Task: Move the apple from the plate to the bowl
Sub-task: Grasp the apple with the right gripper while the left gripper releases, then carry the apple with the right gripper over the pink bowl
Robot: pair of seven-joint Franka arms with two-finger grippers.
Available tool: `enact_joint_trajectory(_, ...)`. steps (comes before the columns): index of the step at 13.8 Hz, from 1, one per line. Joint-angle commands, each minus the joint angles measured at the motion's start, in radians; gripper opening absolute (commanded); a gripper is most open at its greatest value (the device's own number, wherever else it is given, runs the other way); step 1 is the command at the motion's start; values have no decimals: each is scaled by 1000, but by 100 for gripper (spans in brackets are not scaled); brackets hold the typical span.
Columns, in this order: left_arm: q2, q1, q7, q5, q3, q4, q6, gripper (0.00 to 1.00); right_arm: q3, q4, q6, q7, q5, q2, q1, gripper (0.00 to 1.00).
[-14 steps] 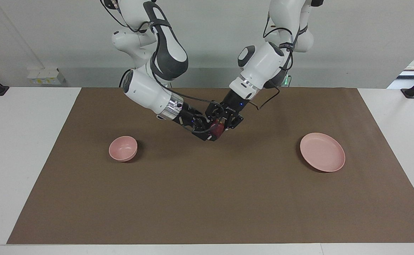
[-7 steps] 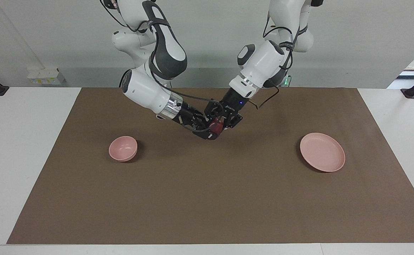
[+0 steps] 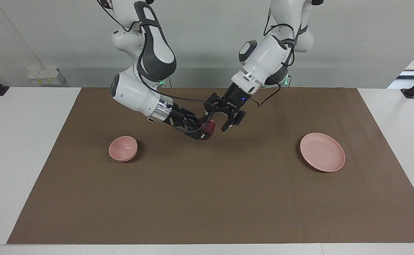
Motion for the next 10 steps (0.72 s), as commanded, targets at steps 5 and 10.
enact_joint_trajectory(5, -45, 130, 10, 187, 2, -18, -361, 100, 1, -11, -148, -240, -239, -32, -135, 0)
enact_joint_trajectory(10, -35, 219, 18, 550, 2, 22, -486, 100, 1, -135, -148, -600, -729, -93, -191, 0)
